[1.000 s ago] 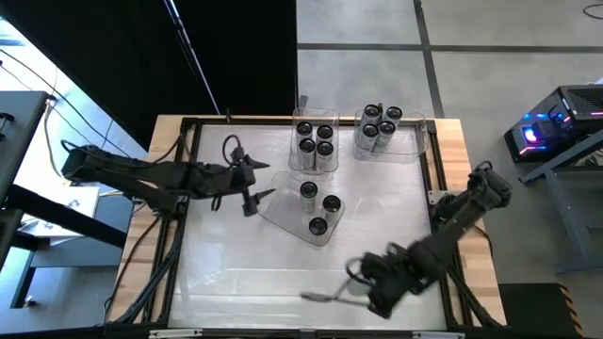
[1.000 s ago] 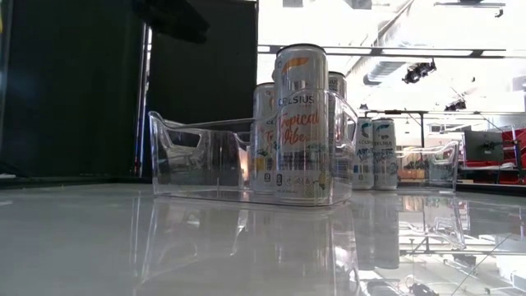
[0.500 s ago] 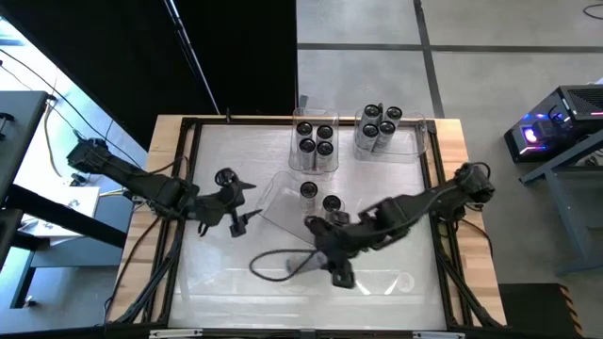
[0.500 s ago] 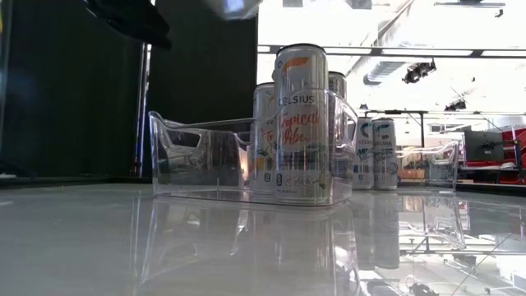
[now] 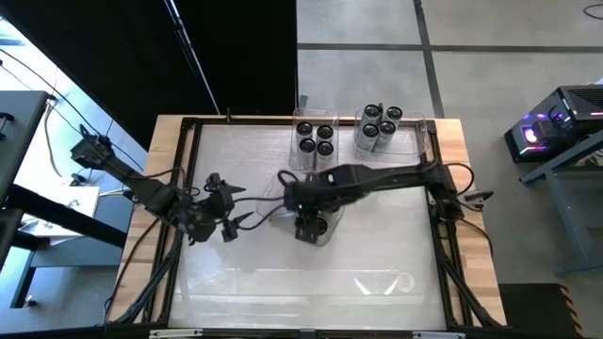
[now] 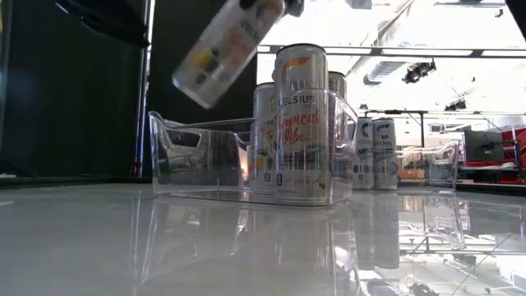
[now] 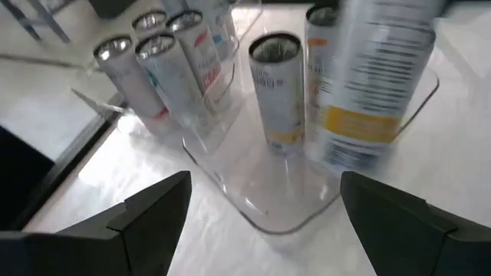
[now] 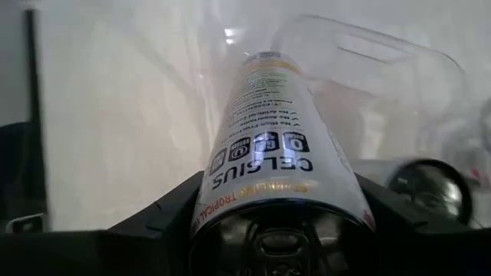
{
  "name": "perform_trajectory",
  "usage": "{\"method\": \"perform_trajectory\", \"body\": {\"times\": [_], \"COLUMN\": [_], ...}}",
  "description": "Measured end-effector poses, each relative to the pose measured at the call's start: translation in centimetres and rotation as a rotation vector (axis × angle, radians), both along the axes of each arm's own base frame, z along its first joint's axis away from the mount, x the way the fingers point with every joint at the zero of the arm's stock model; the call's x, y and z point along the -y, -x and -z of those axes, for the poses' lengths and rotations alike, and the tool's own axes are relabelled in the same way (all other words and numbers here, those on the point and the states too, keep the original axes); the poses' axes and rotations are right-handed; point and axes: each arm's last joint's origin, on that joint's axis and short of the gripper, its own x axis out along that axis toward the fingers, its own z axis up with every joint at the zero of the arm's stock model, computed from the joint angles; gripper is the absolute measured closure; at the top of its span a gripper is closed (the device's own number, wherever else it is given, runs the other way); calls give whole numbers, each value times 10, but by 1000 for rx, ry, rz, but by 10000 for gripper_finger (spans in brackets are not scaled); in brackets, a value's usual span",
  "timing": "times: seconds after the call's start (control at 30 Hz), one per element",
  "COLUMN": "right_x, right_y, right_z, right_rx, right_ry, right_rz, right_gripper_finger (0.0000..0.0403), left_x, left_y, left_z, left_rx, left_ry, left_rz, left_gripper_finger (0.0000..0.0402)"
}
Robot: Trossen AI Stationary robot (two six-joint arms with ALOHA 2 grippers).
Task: Sort soda cans
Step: Put the white-yellow can into the bottom transparent bin
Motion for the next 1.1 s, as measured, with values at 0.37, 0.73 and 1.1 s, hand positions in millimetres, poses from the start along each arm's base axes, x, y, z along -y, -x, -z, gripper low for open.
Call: {"method": "perform_trajectory", "body": {"times": [0.37,0.73,1.1], "right_x": [26,21,21], "right_y": [3,-18,-27], "right_z": [17,58,66], "right_rx": [-182,-279,-248], "right_ry": [-18,-61,-55], "right_rz": [92,24,-20], "right_gripper_finger": [167,167,167], "left_x": [2,6,6], "left_y": [-27,-62,-66], "left_z": [26,54,57], "left_rx": [-128,-172,-144], "left_ry": [101,164,212], "left_rz": [-3,3,-27], "left_gripper_finger": [74,74,74]}}
